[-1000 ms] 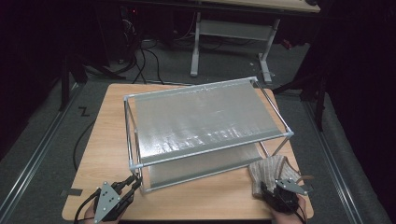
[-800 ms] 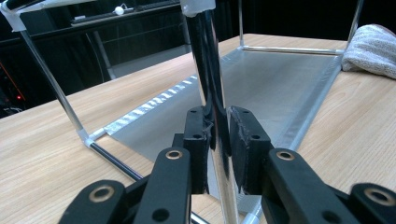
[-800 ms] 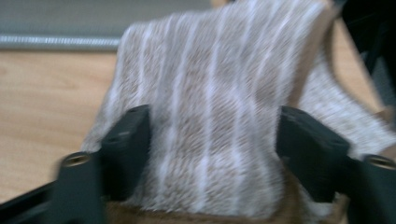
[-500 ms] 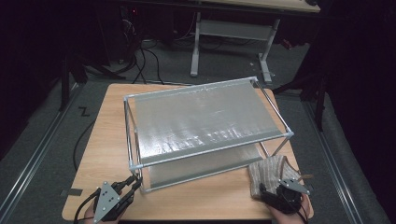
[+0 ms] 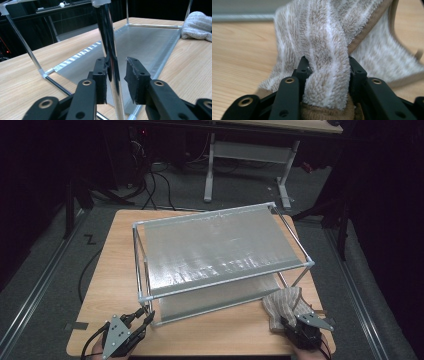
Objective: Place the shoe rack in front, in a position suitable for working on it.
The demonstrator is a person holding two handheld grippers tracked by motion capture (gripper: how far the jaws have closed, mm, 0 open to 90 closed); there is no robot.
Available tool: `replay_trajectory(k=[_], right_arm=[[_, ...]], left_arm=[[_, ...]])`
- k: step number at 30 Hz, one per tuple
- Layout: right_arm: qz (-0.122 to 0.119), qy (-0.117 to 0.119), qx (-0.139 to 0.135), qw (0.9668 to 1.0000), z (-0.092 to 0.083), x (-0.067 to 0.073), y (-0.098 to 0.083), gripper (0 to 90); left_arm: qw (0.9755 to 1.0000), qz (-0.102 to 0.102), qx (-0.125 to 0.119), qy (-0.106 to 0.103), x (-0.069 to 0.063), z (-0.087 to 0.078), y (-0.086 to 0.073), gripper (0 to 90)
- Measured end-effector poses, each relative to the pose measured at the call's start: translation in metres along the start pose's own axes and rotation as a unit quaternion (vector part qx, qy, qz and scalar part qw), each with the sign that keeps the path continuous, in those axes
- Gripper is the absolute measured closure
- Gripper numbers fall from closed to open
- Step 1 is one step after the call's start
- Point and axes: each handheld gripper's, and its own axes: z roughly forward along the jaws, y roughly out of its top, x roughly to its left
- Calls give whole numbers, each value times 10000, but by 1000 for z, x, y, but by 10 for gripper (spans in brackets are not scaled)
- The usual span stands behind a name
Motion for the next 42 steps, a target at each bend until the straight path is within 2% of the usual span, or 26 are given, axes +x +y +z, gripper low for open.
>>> replay_trajectory(k=[3,4,6,9,11,13,14,15,16,18,19,20,21,22,23,27,29,31,32,33,34,35,37,39,40,42], right_arm=[[-209,-16,-437,9988,-12,12,9,626],[-308,96,-598,9977,-16,20,14,626],[-441,247,-713,9962,-15,35,24,624],[-663,438,-707,9943,2,58,46,620],[-625,487,-682,9945,20,68,62,620],[-556,420,-465,9965,45,72,77,620],[-568,362,-353,9971,56,72,80,620],[-516,338,-254,9978,63,71,82,620],[-528,283,-129,9981,72,69,83,620],[-506,244,158,9983,84,65,80,622],[-497,274,206,9982,87,62,77,623],[-366,285,179,9988,85,61,74,623],[-382,268,170,9988,83,58,73,623],[-568,254,113,9980,81,53,71,623],[-434,207,159,9987,79,53,69,622],[-366,107,156,9991,71,37,62,620],[-361,60,138,9992,69,31,60,619],[-311,7,132,9994,68,25,58,619],[-379,-8,106,9992,68,22,58,618],[-285,-26,125,9995,67,22,57,618],[-346,-34,94,9993,67,19,57,618],[-275,-42,116,9995,66,20,57,617],[-294,-54,82,9995,66,20,56,616],[-341,-105,60,9993,66,22,55,614],[-355,-136,44,9993,65,23,55,613],[-231,-140,-59,9996,62,25,55,612]], left_arm=[[10000,-5,6,72,-1,1,-1,629],[10000,-13,6,67,0,1,-1,620],[10000,-8,0,74,0,2,-1,614],[10000,-58,-14,59,1,3,0,613],[10000,-82,-2,-6,1,3,0,635],[9999,-94,7,-41,1,4,1,668],[9989,-371,-290,-61,-3,8,1,701],[10000,-41,-30,-18,2,5,2,730],[10000,-85,-29,-37,2,5,2,774],[9999,-116,-22,-106,3,7,2,778],[9999,-101,-26,-138,2,8,2,779],[9998,-83,-30,-189,1,9,3,780],[9997,-45,-38,-239,-1,11,4,780],[9996,-18,-45,-269,-3,12,4,779],[9995,33,-39,-323,-6,15,6,779],[9986,159,3,-512,-15,23,10,775],[9979,-8,150,-627,-20,27,13,775],[9974,-37,164,-694,-22,30,15,777],[9974,-48,158,-706,-23,31,15,777],[9973,-81,141,-722,-25,31,15,778],[9972,-121,128,-730,-26,31,14,779],[9972,-168,80,-730,-28,30,13,780],[9974,-148,39,-708,-30,28,12,780],[9982,-13,-25,-606,-31,27,11,764],[9984,49,-50,-560,-31,26,10,717],[9986,-48,-61,-531,-30,24,8,632]])
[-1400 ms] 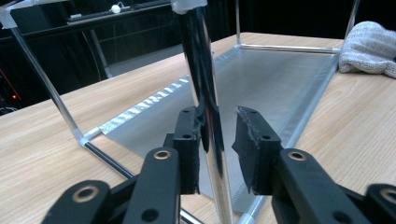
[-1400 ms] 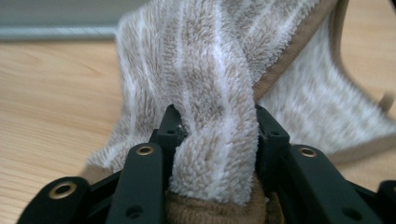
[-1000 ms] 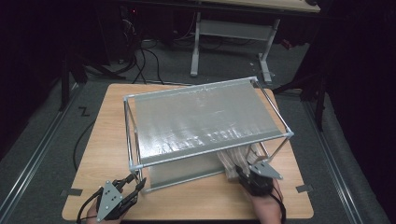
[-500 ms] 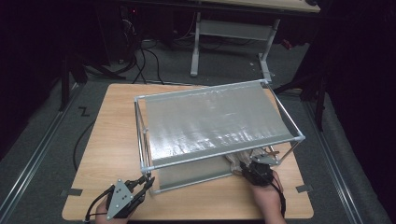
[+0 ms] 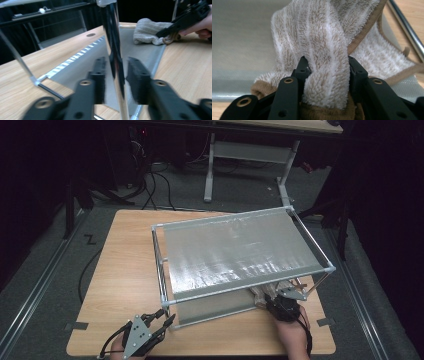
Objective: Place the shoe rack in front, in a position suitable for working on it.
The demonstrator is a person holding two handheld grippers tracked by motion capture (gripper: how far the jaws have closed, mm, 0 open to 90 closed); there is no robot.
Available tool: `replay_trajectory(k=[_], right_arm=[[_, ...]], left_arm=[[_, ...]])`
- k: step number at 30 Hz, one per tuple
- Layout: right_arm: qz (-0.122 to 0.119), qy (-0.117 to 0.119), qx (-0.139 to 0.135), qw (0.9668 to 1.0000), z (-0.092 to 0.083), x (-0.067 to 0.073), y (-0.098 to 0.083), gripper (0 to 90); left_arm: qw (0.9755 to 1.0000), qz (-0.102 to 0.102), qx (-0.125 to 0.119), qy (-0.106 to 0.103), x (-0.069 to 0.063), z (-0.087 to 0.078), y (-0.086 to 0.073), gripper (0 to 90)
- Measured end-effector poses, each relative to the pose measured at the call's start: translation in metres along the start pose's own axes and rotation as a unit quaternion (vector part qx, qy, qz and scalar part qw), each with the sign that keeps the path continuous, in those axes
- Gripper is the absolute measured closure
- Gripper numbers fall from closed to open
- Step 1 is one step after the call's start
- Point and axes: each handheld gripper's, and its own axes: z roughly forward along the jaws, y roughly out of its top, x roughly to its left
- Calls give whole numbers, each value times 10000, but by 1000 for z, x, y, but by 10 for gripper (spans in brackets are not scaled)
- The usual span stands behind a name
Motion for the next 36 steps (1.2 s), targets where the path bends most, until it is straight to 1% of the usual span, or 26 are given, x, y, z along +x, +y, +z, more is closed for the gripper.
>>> replay_trajectory(k=[1,2,3,5,7,8,9,10,13,15,16,21,23,24,25,26,27,28,29,30,31,32,33,34,35,36], right_arm=[[38,-15,-23,10000,-2,1,0,612],[-6,2,-119,9999,-7,3,2,611],[-3,11,-178,9998,-10,6,2,611],[-81,95,-320,9994,-18,16,5,609],[-175,208,-428,9987,-24,28,7,605],[-248,297,-475,9981,-26,36,8,602],[-273,351,-504,9977,-27,41,9,601],[-302,419,-545,9972,-28,50,11,598],[-366,619,-615,9955,-30,68,15,592],[-478,788,-633,9937,-29,84,17,587],[-552,884,-622,9926,-29,94,18,586],[-773,1207,-606,9878,-22,134,24,585],[-751,1301,-623,9867,-19,146,27,585],[-771,1340,-617,9860,-17,154,29,585],[-800,1351,-602,9858,-16,158,30,585],[-838,1400,-598,9848,-14,164,30,585],[-832,1452,-563,9843,-12,169,30,584],[-835,1526,-515,9834,-9,175,29,583],[-820,1565,-477,9831,-7,178,27,582],[-861,1634,-425,9819,-3,184,25,578],[-872,1663,-388,9814,-1,187,23,573],[-947,1698,-358,9803,2,189,21,564],[-852,1750,-229,9806,4,193,19,542],[-945,1811,-193,9787,8,195,18,503],[-960,1816,-122,9786,10,196,17,475],[-1007,1854,-113,9774,11,197,17,438]], left_arm=[[9999,-120,15,-17,1,-1,-1,614],[9999,-127,-20,-20,3,-2,-1,587],[9999,-26,-101,9,7,-1,0,574],[9997,-187,-142,-4,10,-2,0,555],[9997,-219,-117,-32,11,0,-1,532],[9997,-205,-103,-23,11,1,-2,518],[9998,-188,-79,-23,10,2,-3,517],[9998,-185,-60,-36,10,2,-3,515],[9999,-157,-57,-37,9,3,-3,509],[9999,-140,-59,-59,8,4,-3,508],[9999,-134,-56,-59,7,5,-3,508],[9999,-87,-61,-102,4,6,-2,516],[9999,-60,-69,-85,3,6,-1,520],[9999,-63,-69,-88,3,5,-1,533],[9999,-78,-74,-104,3,5,-1,544],[9995,-280,11,-109,0,4,-2,559],[9995,-298,18,-122,0,3,-1,577],[9995,-278,-12,-119,-1,3,-1,599],[9997,-238,-23,-104,-1,2,-1,608],[9997,-235,-24,-92,-1,2,0,622],[9996,-249,-32,-89,-1,2,0,629],[9996,-253,-37,-91,-2,2,0,631],[9996,-266,-29,-97,-2,3,0,630],[9996,-247,-38,-93,-2,3,0,626],[9997,-238,-35,-77,-2,3,0,623],[9996,-257,-44,-68,-2,3,0,617]])
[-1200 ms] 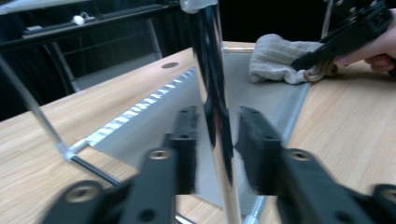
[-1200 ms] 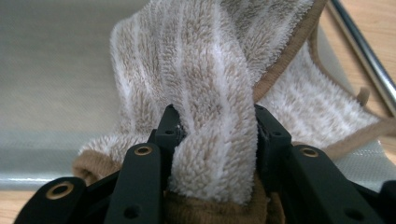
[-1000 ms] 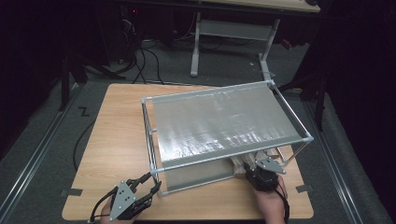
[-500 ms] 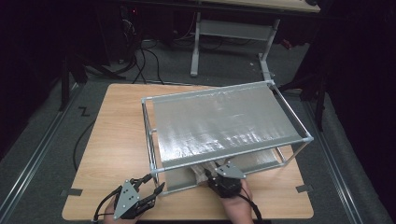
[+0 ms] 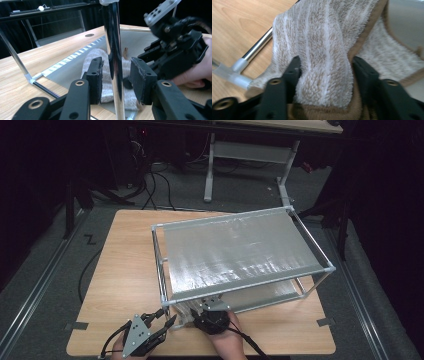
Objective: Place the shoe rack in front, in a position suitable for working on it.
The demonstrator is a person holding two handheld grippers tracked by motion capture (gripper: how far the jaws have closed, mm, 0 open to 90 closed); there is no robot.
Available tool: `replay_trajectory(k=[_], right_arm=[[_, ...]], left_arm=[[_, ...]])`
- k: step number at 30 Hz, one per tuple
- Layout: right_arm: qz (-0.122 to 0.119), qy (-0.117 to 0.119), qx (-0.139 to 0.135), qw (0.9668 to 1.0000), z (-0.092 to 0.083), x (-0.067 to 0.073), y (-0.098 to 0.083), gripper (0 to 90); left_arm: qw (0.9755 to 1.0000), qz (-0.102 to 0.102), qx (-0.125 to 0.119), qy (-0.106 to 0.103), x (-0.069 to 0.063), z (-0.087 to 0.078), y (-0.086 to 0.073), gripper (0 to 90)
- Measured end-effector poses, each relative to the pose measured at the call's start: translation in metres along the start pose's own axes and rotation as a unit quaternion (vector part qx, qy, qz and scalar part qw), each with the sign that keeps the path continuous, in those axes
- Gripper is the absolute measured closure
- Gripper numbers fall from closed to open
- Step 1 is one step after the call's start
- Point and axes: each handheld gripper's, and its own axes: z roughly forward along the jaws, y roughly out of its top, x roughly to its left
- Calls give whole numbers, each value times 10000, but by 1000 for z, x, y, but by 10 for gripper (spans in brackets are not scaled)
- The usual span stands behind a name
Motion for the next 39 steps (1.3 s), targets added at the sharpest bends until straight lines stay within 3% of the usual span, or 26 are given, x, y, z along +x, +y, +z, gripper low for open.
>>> replay_trajectory(k=[3,9,14,16,17,24,27,29,32,34,35,39], right_arm=[[19,127,-115,9999,-6,1,1,385],[-47,128,-449,9989,-24,1,4,375],[-64,186,-193,9996,-6,4,3,371],[-237,205,-176,9994,1,3,3,345],[-179,210,-135,9995,0,3,3,329],[-123,140,-667,9976,-28,2,8,271],[-199,101,-823,9964,-37,4,9,299],[-323,-62,-931,9951,-39,5,7,325],[-302,-140,-863,9957,-36,3,3,359],[-347,-197,-1037,9938,-38,5,2,382],[-361,-153,-1046,9937,-39,6,2,383],[-223,57,-570,9981,-22,4,1,411]], left_arm=[[10000,13,-17,18,1,0,1,607],[10000,-1,-9,-10,1,2,1,588],[10000,-77,-12,-17,0,3,1,588],[10000,-66,-25,-15,1,2,1,588],[10000,-47,-23,-15,1,2,1,588],[10000,-38,-1,-52,0,4,1,572],[10000,-34,-2,-31,0,4,2,570],[10000,-39,-34,-39,0,4,3,571],[10000,-29,-53,-27,1,5,4,572],[9999,-86,-45,-36,0,5,4,572],[9999,-75,-74,-37,0,5,4,573],[9999,-88,-85,-31,0,7,5,598]])
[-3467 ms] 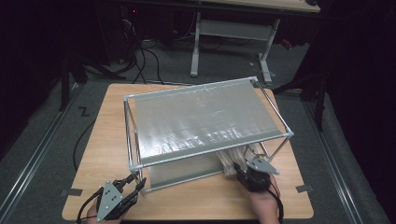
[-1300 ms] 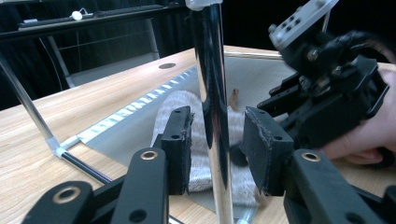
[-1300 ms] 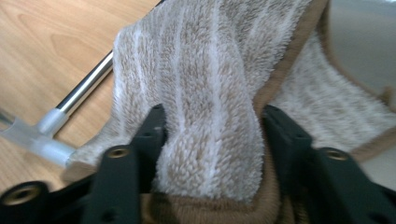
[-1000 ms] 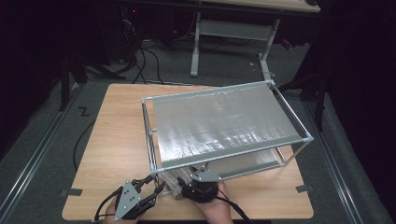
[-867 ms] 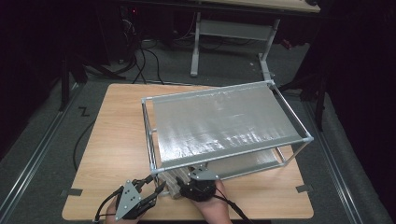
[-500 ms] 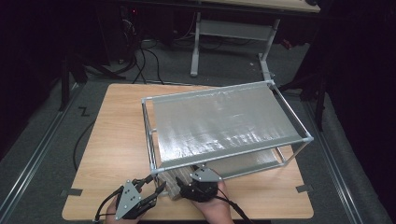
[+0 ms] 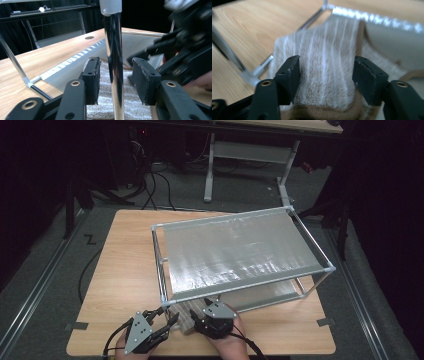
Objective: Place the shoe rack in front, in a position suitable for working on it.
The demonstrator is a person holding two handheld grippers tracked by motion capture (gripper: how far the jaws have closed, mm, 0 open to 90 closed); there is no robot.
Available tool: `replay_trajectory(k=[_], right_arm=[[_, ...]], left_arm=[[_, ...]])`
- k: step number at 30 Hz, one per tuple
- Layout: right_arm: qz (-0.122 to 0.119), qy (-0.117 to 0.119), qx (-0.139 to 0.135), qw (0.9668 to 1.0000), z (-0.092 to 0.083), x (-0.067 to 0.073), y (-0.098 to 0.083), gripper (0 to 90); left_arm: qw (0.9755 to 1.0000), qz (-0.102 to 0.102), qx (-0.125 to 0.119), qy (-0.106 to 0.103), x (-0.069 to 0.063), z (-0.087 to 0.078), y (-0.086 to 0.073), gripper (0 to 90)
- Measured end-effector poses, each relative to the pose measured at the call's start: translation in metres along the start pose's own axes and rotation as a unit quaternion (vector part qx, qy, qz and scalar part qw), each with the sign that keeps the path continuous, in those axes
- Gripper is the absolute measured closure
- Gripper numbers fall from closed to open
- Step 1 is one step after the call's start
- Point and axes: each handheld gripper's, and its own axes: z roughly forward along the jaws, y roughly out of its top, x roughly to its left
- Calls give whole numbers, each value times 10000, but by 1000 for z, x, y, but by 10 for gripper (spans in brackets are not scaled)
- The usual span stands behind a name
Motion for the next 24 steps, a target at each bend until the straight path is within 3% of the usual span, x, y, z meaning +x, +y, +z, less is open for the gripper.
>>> replay_trajectory(k=[4,6,7,9,10,16,22,23,24], right_arm=[[4,243,352,9991,13,9,-2,491],[-71,319,327,9989,16,15,-2,522],[-114,319,326,9989,17,18,-2,536],[-188,315,313,9988,19,21,0,563],[-215,249,294,9990,21,22,0,575],[-164,56,475,9987,26,20,-2,577],[-146,-192,545,9982,22,4,-5,574],[-110,-236,572,9980,20,1,-6,571],[-126,-274,563,9980,19,-3,-6,571]], left_arm=[[10000,36,-8,-13,1,0,0,719],[10000,38,-5,62,1,0,0,767],[9999,149,-75,8,3,1,1,779],[9999,128,-75,5,3,1,1,785],[10000,-33,-1,43,0,0,0,785],[10000,-10,1,75,0,-1,0,787],[10000,-46,38,80,0,-2,1,789],[10000,-41,43,76,0,-2,1,789],[9999,139,-20,54,2,-1,2,789]])
